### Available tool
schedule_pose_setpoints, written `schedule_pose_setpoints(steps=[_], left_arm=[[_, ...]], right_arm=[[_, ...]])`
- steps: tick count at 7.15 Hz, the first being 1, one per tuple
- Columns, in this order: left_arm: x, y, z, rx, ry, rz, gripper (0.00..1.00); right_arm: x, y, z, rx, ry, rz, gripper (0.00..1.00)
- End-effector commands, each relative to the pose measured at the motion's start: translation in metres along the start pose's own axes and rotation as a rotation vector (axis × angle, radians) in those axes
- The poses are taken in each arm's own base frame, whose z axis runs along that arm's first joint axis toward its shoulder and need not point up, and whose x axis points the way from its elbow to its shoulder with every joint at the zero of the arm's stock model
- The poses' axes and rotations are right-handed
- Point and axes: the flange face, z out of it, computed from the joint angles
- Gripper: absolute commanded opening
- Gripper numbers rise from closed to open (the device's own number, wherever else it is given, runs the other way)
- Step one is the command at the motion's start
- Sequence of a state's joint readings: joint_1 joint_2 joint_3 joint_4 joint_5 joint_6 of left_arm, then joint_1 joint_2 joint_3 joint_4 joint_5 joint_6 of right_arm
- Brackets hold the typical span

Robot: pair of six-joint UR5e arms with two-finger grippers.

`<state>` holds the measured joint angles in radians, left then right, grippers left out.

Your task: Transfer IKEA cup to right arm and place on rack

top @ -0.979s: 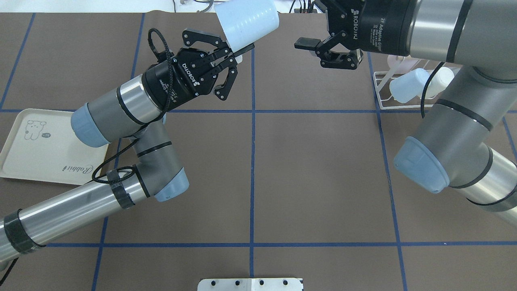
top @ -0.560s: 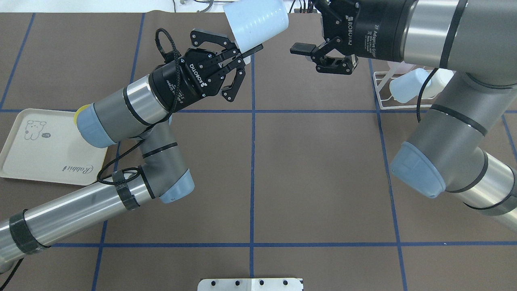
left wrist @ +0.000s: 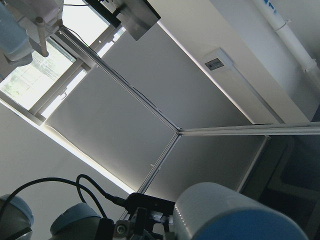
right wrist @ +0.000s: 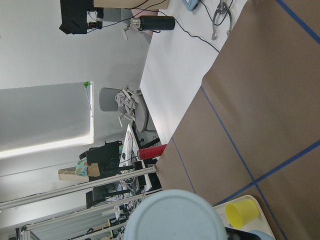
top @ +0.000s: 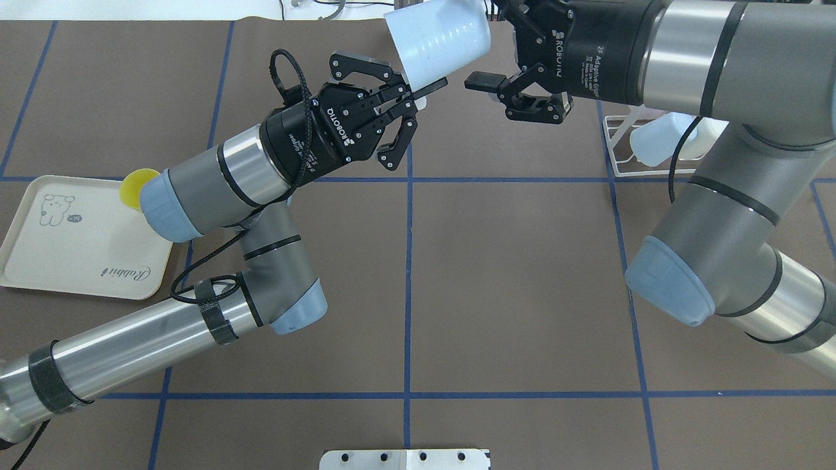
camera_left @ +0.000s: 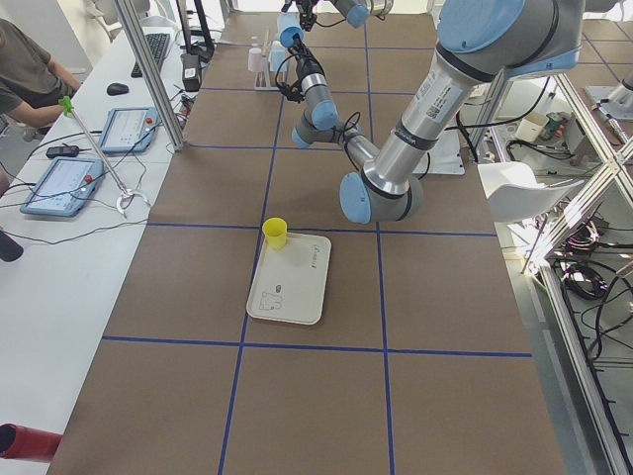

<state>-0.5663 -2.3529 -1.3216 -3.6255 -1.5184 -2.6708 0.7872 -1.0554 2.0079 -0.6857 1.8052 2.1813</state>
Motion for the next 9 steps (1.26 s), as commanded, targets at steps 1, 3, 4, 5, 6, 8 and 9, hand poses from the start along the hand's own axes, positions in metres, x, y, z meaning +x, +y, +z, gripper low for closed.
schedule_pose_setpoints(steps=[1,3,4,5,6,8,9], left_arm=[[-0.0053,0.0029,0.0040,-0.002,-0.005,-0.006,0.00],[-0.0065,0.0025,0.0039,-0.001,-0.006,-0.008,0.00],[-0.0062,0.0032,0.0040,-0.002,-0.006,-0.008,0.00],[-0.0060,0.0038,0.0041,-0.004,-0.006,-0.008,0.00],[-0.0059,0.0042,0.0050,-0.004,-0.006,-0.008,0.00],[-0.0057,0.0041,0.0051,-0.004,-0.005,-0.006,0.00],[-0.0056,0.0045,0.0060,-0.004,-0.005,-0.006,0.00]], right_arm=[[0.0014,-0.0012,0.0019,0.006,0.001,0.001,1.00],[0.0034,-0.0037,0.0045,0.013,0.005,0.003,1.00],[0.0035,-0.0037,0.0045,0.013,0.005,0.002,1.00],[0.0039,-0.0041,0.0050,0.013,0.007,0.002,1.00],[0.0039,-0.0041,0.0050,0.013,0.007,0.004,1.00],[0.0050,-0.0007,0.0045,0.005,0.007,0.007,0.98],[0.0045,0.0006,0.0039,0.003,0.004,0.010,0.71]])
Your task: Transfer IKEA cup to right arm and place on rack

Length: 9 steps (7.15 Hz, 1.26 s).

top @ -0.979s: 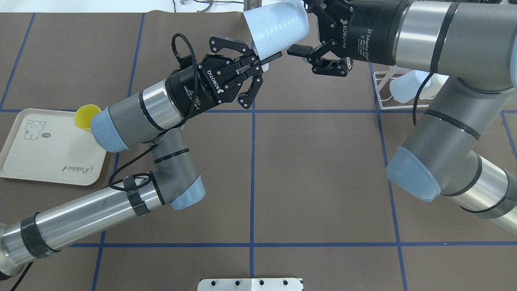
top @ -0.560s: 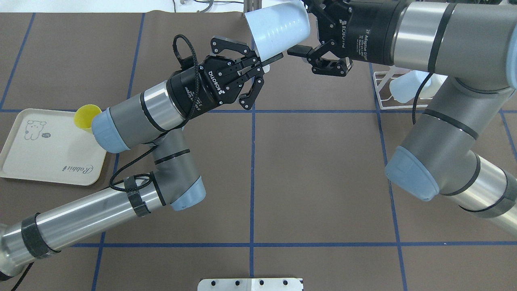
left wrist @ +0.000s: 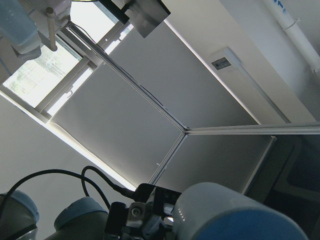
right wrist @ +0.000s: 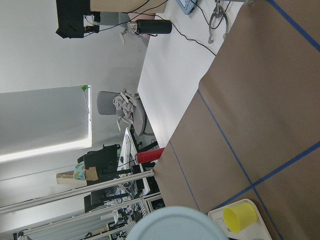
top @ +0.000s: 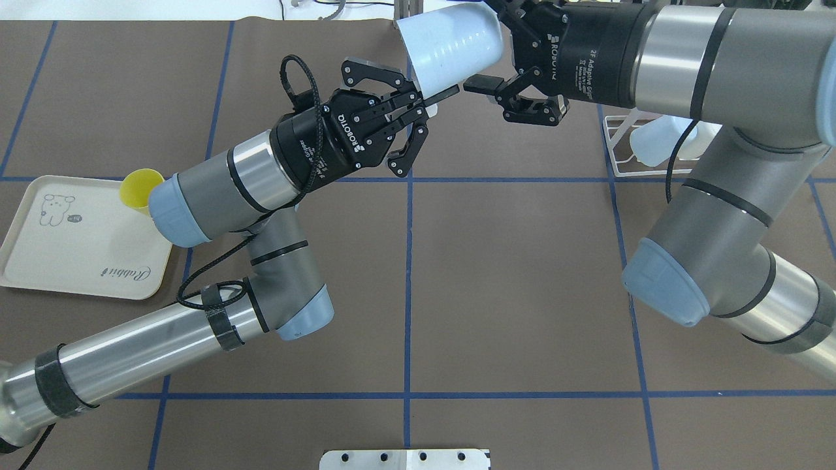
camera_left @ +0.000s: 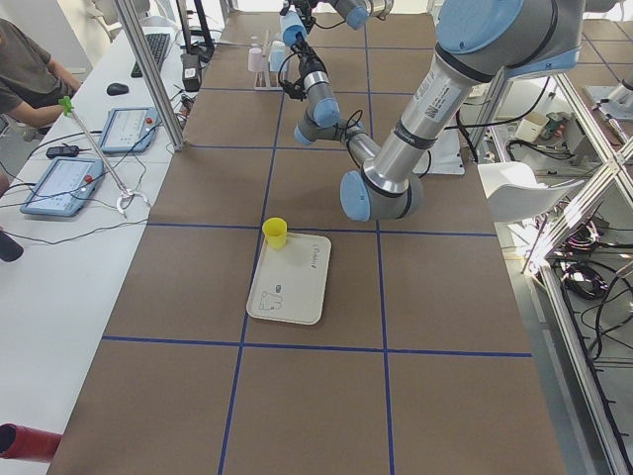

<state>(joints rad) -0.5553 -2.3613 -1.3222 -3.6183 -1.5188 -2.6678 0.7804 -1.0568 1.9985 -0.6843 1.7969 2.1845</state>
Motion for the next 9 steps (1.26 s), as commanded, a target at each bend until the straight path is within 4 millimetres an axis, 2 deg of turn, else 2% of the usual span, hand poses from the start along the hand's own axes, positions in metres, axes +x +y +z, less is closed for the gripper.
schedule_pose_setpoints(steps=[1,2,3,4,5,6,9], left_arm=[[0.002,0.004,0.007,0.002,-0.001,0.000,0.00],[0.002,0.005,0.013,0.016,-0.008,0.001,0.00],[0.003,0.005,0.012,0.018,-0.008,0.003,0.21],[0.004,0.004,0.012,0.018,-0.007,0.004,0.78],[0.005,0.005,0.012,0.017,-0.006,0.005,0.88],[0.007,0.003,0.011,0.020,-0.004,0.009,0.88],[0.016,0.000,0.006,0.024,-0.005,0.034,0.88]], right_arm=[[0.000,0.002,0.000,-0.005,-0.001,0.003,0.48],[0.000,0.003,0.000,-0.007,-0.001,0.005,0.24],[0.000,0.004,0.000,-0.008,0.000,0.005,0.00],[0.000,0.004,-0.001,-0.010,-0.003,0.001,0.00],[-0.001,0.004,-0.001,-0.009,-0.005,-0.003,0.00],[-0.003,0.004,-0.004,-0.009,-0.009,-0.004,0.00],[-0.010,-0.032,-0.023,0.068,-0.013,-0.023,0.00]])
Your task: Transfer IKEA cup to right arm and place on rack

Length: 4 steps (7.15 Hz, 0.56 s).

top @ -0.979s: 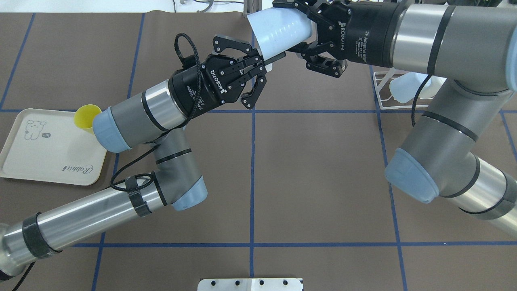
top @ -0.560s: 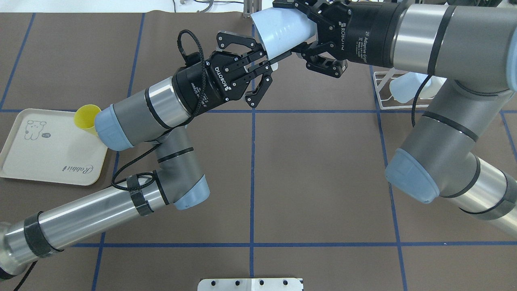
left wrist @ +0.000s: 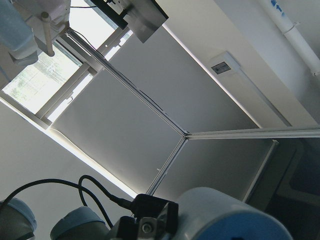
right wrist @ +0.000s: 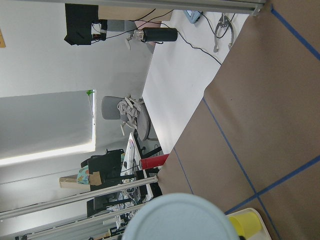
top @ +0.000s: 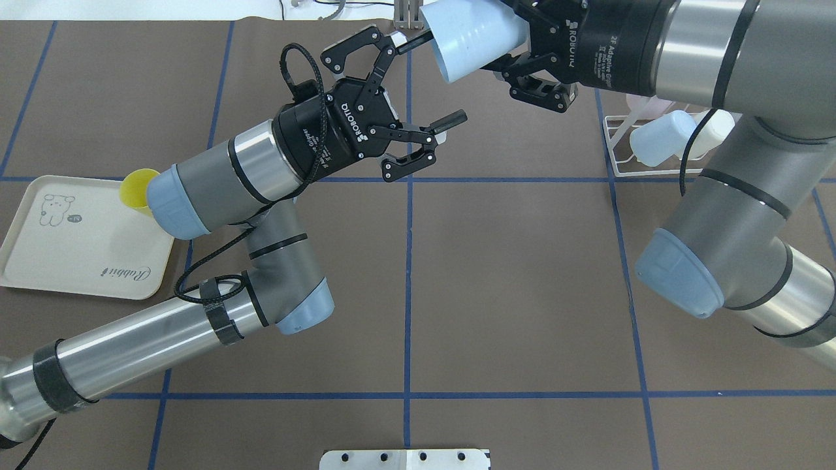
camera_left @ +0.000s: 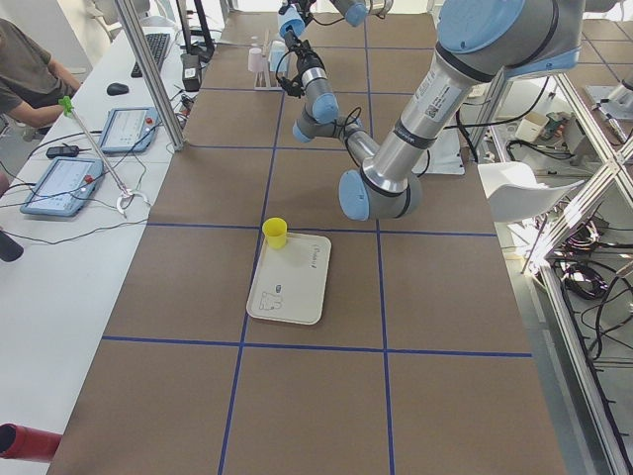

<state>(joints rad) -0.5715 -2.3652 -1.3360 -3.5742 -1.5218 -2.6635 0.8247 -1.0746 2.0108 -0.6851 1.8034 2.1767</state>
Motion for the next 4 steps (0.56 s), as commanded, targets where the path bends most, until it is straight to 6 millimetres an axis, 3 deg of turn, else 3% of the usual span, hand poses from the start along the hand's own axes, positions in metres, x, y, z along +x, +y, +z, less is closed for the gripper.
schedule_pose_setpoints(steps=[1,2,4], left_arm=[[0.006,-0.002,-0.005,-0.005,-0.021,0.025,0.88],[0.007,-0.004,-0.005,-0.001,-0.023,0.031,0.88],[0.006,-0.005,-0.005,0.009,-0.029,0.063,0.88]], right_arm=[[0.003,-0.033,-0.015,0.066,0.015,-0.009,0.00],[0.009,-0.055,-0.024,0.116,0.038,-0.069,0.00],[0.039,-0.127,-0.036,0.242,0.145,-0.251,0.00]])
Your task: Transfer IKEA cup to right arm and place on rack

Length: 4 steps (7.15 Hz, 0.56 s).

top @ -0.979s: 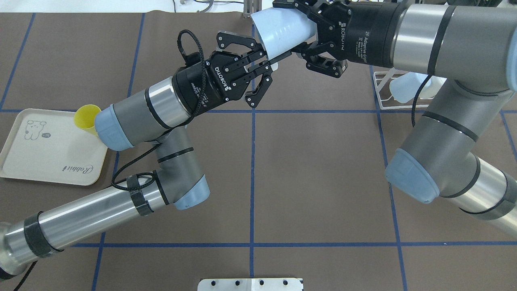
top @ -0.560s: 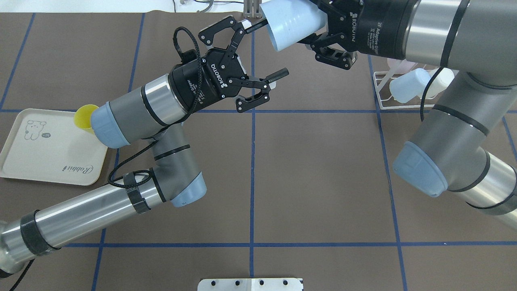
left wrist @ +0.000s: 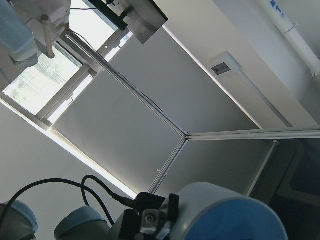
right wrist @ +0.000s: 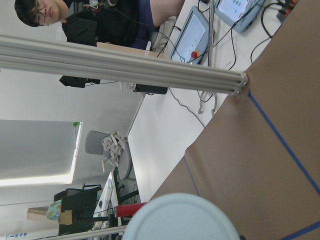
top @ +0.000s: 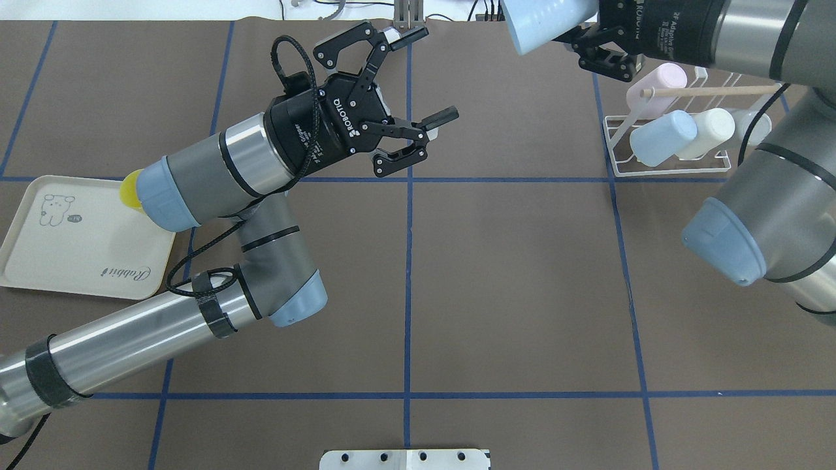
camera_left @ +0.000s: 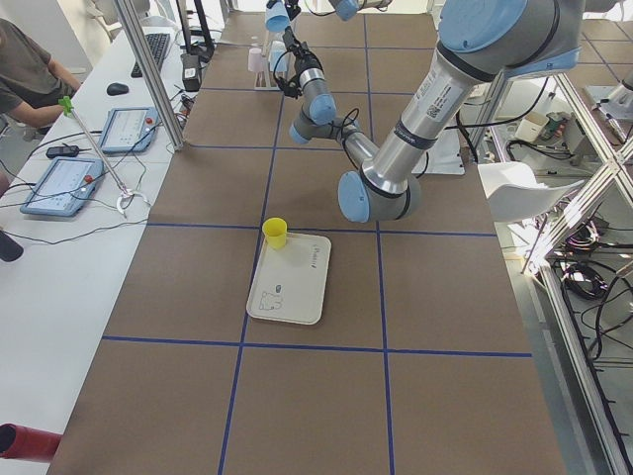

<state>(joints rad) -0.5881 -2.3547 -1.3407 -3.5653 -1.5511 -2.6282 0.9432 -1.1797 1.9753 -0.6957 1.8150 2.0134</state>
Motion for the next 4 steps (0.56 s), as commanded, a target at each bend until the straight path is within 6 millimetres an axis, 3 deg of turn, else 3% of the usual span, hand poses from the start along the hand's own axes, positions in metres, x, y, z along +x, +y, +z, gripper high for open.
schedule_pose_setpoints(steps=[1,2,4], left_arm=[[0.001,-0.003,0.002,0.023,-0.012,0.030,0.88],[0.000,-0.005,0.005,0.044,-0.025,0.049,0.88],[-0.002,-0.010,0.009,0.082,-0.051,0.123,0.90]], right_arm=[[0.041,-0.093,0.007,0.128,0.144,-0.194,0.00],[0.051,-0.149,0.003,0.156,0.252,-0.298,0.00],[0.073,-0.220,0.004,0.167,0.474,-0.542,0.00]])
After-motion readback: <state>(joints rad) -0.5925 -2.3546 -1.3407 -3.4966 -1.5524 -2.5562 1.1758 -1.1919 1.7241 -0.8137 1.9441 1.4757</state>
